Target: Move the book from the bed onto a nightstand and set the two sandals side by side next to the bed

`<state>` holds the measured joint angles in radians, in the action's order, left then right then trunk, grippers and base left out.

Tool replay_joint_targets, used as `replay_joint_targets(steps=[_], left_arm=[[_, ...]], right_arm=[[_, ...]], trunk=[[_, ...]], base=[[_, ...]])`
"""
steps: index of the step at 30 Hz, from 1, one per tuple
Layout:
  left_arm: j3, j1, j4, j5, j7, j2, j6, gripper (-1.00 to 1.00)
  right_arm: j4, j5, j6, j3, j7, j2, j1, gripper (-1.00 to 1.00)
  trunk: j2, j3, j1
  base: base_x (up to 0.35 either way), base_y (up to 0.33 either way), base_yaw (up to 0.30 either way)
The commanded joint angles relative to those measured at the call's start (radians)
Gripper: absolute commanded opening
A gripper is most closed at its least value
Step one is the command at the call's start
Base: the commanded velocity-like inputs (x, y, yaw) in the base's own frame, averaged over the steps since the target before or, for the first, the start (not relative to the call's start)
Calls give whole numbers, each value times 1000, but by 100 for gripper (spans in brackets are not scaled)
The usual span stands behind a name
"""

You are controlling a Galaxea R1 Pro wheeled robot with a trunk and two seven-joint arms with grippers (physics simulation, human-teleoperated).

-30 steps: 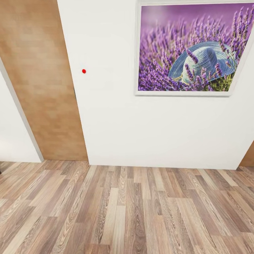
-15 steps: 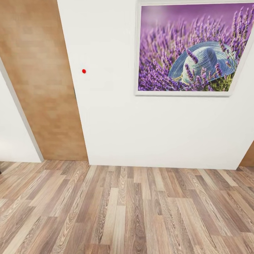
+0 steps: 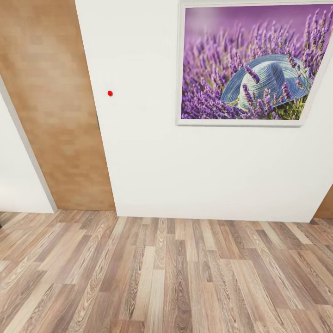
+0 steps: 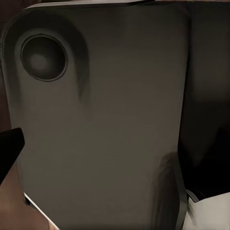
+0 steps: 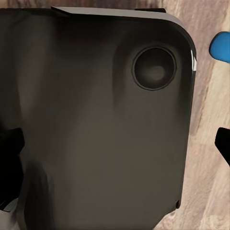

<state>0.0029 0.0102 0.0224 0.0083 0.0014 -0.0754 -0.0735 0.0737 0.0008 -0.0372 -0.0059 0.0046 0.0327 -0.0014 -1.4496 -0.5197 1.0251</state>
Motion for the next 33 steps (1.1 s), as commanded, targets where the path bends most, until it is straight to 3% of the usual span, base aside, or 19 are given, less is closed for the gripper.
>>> replay_joint_targets(steps=[1,33], left_arm=[[0,1,-1,1,0,0,-3,100],[0,1,-1,0,0,0,-3,100]], right_arm=[[0,0,-3,-1,0,0,0,100],[-1,4,-3,3,0,-4,0,100]], trunk=[[0,-1,0],[0,-1,0]], base=[[0,0,0],[0,0,0]])
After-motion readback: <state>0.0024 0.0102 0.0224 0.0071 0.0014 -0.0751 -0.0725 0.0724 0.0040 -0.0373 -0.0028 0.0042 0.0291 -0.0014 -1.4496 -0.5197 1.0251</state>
